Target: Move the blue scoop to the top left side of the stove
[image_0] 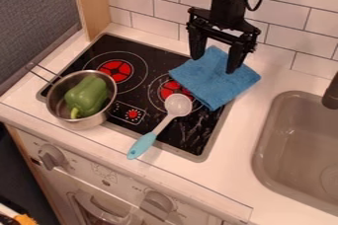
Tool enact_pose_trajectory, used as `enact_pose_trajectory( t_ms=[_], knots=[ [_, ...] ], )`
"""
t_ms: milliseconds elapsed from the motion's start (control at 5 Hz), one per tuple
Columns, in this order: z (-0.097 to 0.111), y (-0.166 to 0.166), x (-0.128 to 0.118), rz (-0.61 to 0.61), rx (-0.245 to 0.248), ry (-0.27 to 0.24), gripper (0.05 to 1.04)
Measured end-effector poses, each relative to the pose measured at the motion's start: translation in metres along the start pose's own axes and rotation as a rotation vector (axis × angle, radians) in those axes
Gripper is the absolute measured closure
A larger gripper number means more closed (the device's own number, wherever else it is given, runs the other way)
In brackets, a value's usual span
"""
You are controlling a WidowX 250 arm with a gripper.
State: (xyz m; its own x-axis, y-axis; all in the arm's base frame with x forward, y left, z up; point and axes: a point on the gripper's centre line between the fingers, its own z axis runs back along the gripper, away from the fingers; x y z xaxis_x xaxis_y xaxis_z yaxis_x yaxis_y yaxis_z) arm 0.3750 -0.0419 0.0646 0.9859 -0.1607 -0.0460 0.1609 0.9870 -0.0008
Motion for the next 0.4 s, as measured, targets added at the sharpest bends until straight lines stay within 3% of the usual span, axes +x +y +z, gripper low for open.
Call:
enact_pose_trajectory(
  t_ms=[400],
  knots=[
    [-0.026, -0.002, -0.027, 0.004, -0.005, 0.073, 0.083]
  ],
)
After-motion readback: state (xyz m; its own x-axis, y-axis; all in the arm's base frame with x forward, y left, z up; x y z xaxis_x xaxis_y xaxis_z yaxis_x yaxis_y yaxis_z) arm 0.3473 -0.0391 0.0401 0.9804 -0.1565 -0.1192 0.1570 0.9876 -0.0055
